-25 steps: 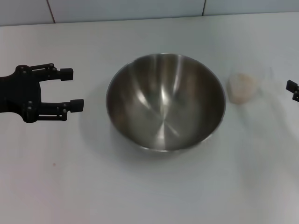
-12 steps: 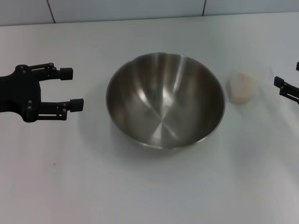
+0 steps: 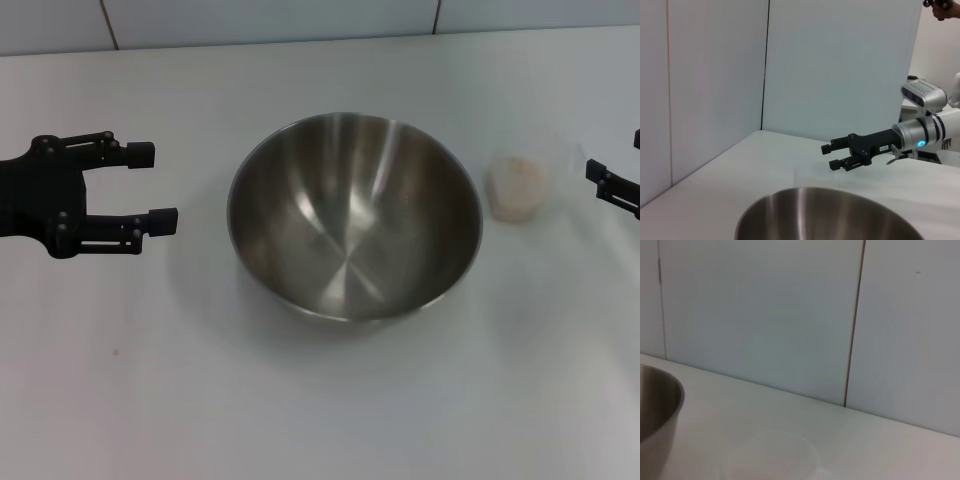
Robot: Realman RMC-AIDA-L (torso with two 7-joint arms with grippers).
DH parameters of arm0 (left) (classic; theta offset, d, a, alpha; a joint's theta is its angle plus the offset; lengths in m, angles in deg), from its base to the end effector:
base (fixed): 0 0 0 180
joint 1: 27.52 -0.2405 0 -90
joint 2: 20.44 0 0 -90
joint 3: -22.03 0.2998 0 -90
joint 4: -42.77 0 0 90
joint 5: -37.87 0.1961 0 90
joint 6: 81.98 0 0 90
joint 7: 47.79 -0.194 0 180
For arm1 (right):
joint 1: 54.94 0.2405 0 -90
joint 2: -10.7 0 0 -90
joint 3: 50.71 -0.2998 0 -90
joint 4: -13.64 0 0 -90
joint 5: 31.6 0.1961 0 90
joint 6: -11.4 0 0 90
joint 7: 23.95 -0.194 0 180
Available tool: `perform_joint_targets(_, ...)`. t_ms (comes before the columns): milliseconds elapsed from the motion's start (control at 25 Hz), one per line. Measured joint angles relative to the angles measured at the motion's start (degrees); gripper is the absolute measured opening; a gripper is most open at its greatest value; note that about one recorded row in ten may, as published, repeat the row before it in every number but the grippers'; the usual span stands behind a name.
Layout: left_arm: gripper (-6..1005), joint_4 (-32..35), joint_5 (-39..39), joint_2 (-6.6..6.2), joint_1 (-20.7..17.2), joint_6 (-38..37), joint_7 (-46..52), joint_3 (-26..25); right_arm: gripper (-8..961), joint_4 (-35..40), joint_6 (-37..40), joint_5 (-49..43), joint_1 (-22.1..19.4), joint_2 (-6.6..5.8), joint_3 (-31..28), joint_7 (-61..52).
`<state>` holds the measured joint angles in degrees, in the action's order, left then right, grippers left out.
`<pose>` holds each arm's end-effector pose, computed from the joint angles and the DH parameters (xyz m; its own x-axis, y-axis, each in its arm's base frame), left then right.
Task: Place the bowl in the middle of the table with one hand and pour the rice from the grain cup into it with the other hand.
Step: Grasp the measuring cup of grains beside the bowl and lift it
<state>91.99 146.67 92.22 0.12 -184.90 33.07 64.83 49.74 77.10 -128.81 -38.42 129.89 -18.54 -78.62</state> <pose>-0.2570 0.3410 0.0079 0.8636 0.1675 0.4756 0.2653 -0.9530 -0.1463 0.3979 0.3532 0.0045 0.8285 -0.2304 -0.5103 -0.5554 -0.4544 -0.6965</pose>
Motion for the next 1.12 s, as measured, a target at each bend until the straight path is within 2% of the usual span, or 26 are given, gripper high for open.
perform_joint_targets(1120, 842, 0.0, 0.0, -0.18, 0.8, 0.4, 0.0, 0.4, 774, -2.1, -3.9, -0.7, 2.4, -0.02, 2.2, 0.0)
